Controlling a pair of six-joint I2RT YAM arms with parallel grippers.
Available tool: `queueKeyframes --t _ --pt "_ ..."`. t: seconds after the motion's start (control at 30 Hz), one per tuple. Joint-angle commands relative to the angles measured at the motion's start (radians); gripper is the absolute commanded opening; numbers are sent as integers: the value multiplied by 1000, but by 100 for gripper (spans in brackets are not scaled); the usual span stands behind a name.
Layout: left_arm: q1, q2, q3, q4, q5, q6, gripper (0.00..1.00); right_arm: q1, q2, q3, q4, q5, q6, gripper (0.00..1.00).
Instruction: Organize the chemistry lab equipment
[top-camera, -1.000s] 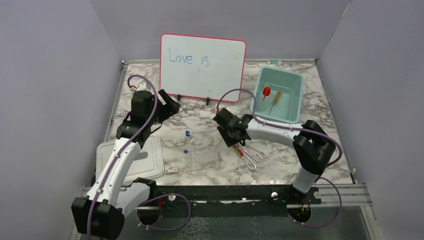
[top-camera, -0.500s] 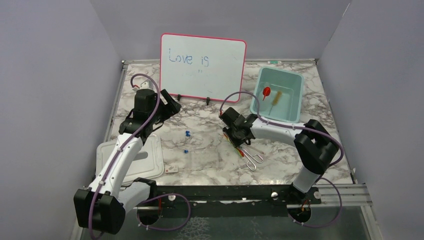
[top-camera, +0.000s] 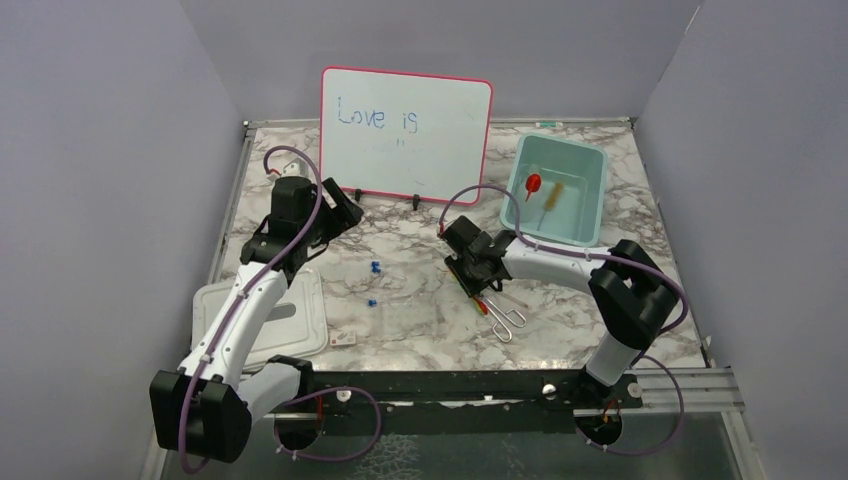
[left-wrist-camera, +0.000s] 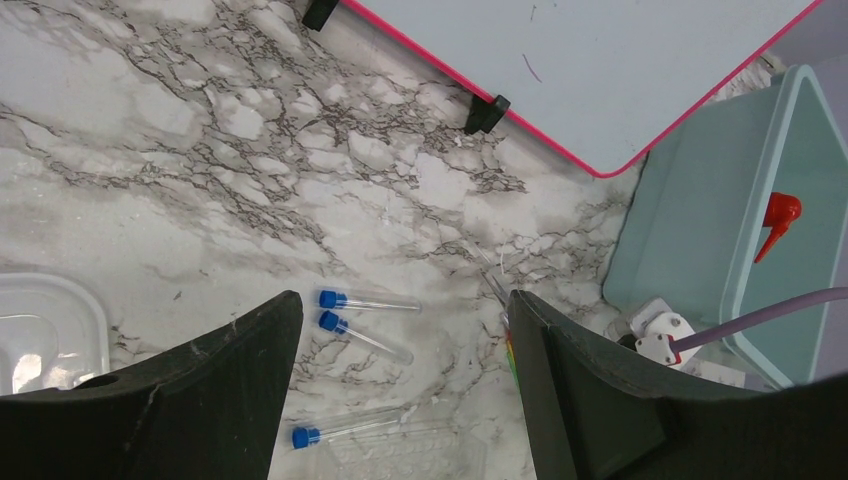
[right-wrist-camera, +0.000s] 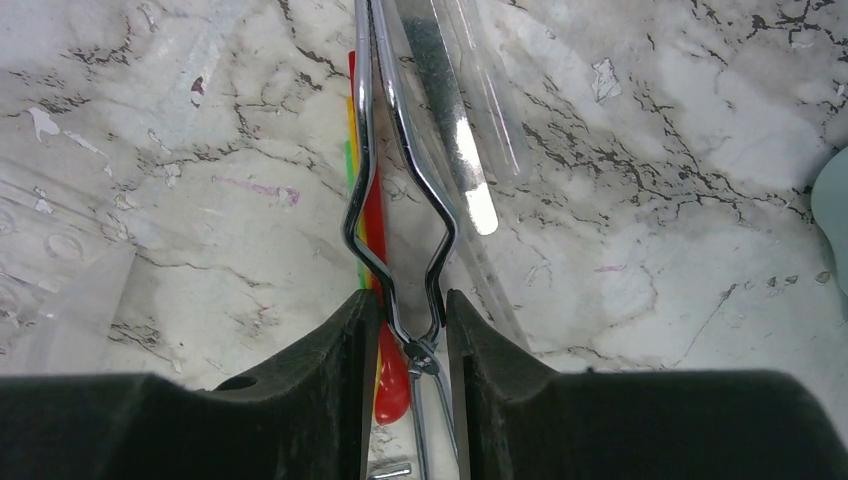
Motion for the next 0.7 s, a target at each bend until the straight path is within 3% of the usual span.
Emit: queueKeyframes --t 0.0,0.17,0.33,0.67 --pt "4 5 38 30 -15 14 78 -6 30 -17 -2 -30 -12 36" --pt "4 3 39 29 -15 20 78 -11 37 -9 0 -41 -6 33" --pt "4 2 47 29 -15 27 78 -12 17 25 -23 -41 -2 22" --pt "4 -3 50 27 -26 34 78 -12 -175 120 -117 -34 9 20"
